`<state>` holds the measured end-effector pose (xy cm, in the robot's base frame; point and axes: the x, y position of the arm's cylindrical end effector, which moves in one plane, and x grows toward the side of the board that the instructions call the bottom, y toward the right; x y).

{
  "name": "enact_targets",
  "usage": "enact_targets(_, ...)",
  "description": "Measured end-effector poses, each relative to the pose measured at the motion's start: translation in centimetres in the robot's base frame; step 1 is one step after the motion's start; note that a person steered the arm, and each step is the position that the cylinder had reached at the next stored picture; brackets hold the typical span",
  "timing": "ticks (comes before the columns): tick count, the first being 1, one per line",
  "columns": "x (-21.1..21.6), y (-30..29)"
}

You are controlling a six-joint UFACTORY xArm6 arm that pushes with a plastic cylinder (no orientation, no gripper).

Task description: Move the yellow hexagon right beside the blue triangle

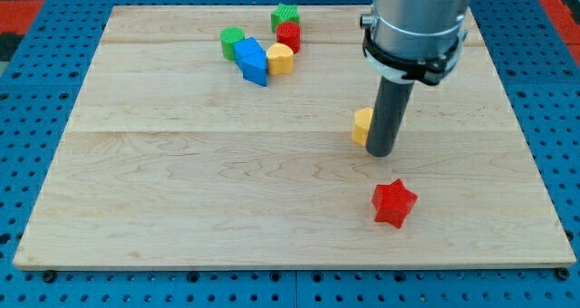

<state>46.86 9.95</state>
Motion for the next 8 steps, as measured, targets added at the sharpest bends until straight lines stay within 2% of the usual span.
enact_targets(1,-1.8,-3.8)
enact_targets(2,-1.8,-4.9)
enact_targets(3,-3.0,-0.4)
enact_targets(4,-4.7,0.8)
enact_targets(5,-5.6,-2.3)
enact_targets(6,-8.1,-2.8)
enact_targets(7,-8.6,1.1)
enact_targets(8,-8.9,2.3)
